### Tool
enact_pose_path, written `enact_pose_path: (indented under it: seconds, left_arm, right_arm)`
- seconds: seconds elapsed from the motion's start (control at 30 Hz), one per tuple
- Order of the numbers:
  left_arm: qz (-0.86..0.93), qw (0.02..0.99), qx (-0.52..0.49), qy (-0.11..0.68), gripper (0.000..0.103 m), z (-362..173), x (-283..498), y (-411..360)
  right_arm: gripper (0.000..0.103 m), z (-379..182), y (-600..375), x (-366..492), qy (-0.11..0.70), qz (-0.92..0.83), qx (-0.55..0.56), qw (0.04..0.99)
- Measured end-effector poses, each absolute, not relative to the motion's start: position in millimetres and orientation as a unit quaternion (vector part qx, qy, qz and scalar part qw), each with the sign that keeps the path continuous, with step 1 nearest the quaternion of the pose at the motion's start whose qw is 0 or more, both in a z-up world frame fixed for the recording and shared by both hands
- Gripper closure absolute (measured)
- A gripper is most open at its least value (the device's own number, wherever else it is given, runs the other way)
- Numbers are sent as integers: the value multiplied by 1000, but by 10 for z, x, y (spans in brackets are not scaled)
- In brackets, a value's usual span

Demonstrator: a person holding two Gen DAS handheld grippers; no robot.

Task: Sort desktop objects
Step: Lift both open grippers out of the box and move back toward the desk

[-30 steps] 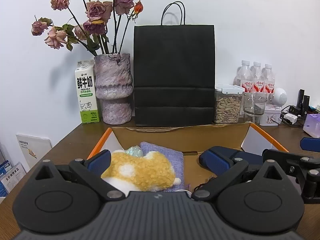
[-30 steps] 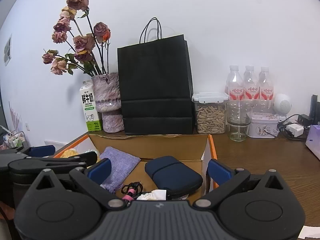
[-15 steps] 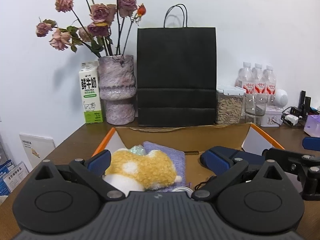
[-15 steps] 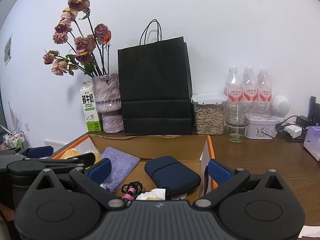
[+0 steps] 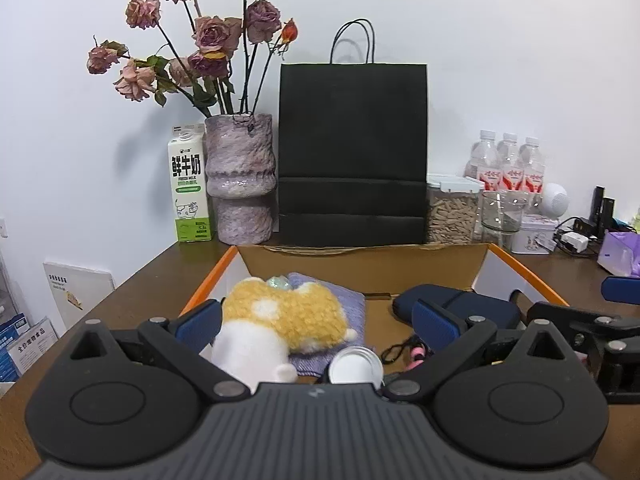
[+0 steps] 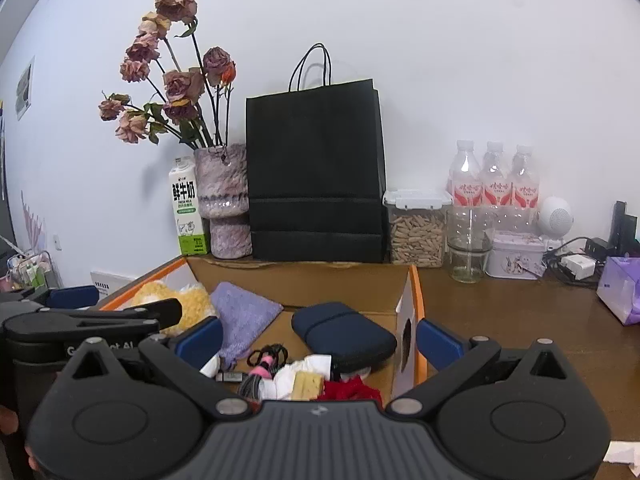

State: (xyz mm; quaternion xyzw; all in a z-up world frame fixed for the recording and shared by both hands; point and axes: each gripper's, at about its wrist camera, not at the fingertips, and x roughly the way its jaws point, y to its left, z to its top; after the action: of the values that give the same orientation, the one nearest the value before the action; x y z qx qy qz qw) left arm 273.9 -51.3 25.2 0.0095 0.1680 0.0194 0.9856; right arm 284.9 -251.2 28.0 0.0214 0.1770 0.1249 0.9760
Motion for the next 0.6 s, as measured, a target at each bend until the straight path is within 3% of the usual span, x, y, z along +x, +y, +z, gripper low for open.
enact_pose_path:
  seconds: [0.6]
  left_arm:
    - [-28, 985, 9, 171, 0, 57, 2167, -595]
  right_arm:
    - [0, 30, -2758, 2415, 210, 113, 19, 971]
